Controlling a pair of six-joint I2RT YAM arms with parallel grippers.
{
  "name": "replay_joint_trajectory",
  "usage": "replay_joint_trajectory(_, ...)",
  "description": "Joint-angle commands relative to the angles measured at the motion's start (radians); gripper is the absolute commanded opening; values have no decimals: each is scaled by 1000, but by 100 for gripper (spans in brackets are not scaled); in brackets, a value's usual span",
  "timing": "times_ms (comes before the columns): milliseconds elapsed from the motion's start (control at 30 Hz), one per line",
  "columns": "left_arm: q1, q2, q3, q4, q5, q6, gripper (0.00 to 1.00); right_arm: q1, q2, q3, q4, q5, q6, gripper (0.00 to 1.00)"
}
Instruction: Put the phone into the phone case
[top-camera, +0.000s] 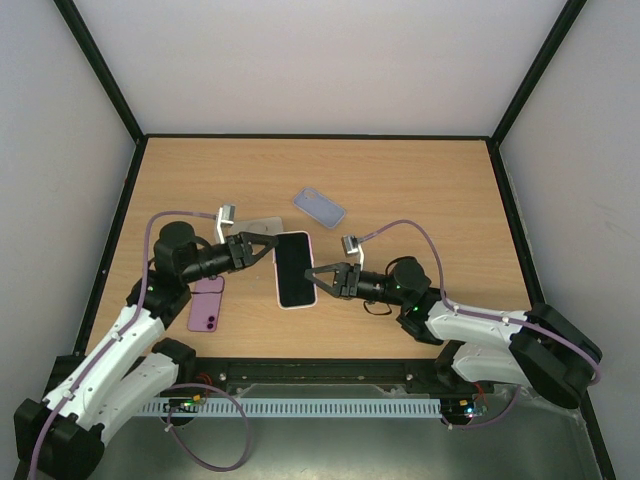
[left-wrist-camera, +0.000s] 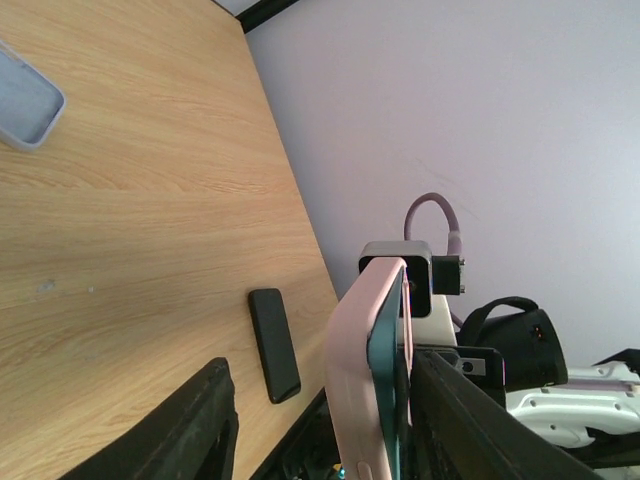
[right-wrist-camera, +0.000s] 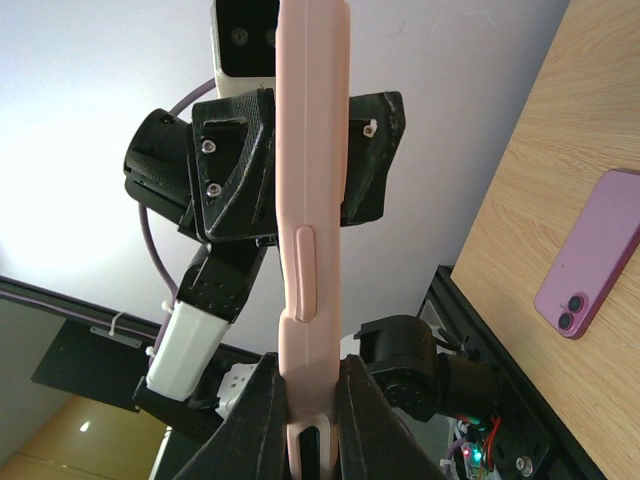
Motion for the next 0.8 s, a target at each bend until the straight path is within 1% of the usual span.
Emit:
replay_joint_trajectory(0,5,9,20,47,34,20,42,6,-2,11,127,-21,5,7)
replay_joint_trajectory(100,5,28,20,42,28,31,29,7,5,13,125,-24,3,7)
replay_joint_trajectory(200,3,49,51,-28,-9,72,21,7,16,19,114,-26,-1,7)
replay_joint_trajectory(233,3,52,62,-48,-16,86,18,7,19,23,96,-27,-6,7)
replay_joint_trajectory(300,3,55,91,-93,-47,119,7,7,24,35,39,-24,-36,7)
replay_joint_trajectory(333,3,56,106,-125,-69,140,3,6,25,40,7,-18,-49,6)
replay_joint_trajectory(500,-5,74,157,-273,-177,250,3,7,20,60,-101,15,-89,6)
replay_joint_trajectory(600,-8,78,159,-299,-200,284,3,7,20,70,-125,31,-96,6)
replay_joint_trajectory(667,-8,78,159,-299,-193,280,4,7,17,74,-143,51,-102,6)
replay_joint_trajectory(733,-8,75,157,-292,-172,271,11,7,7,72,-165,80,-116,6)
replay_joint_trajectory(767,-8,73,158,-288,-166,263,19,6,3,69,-177,98,-128,6)
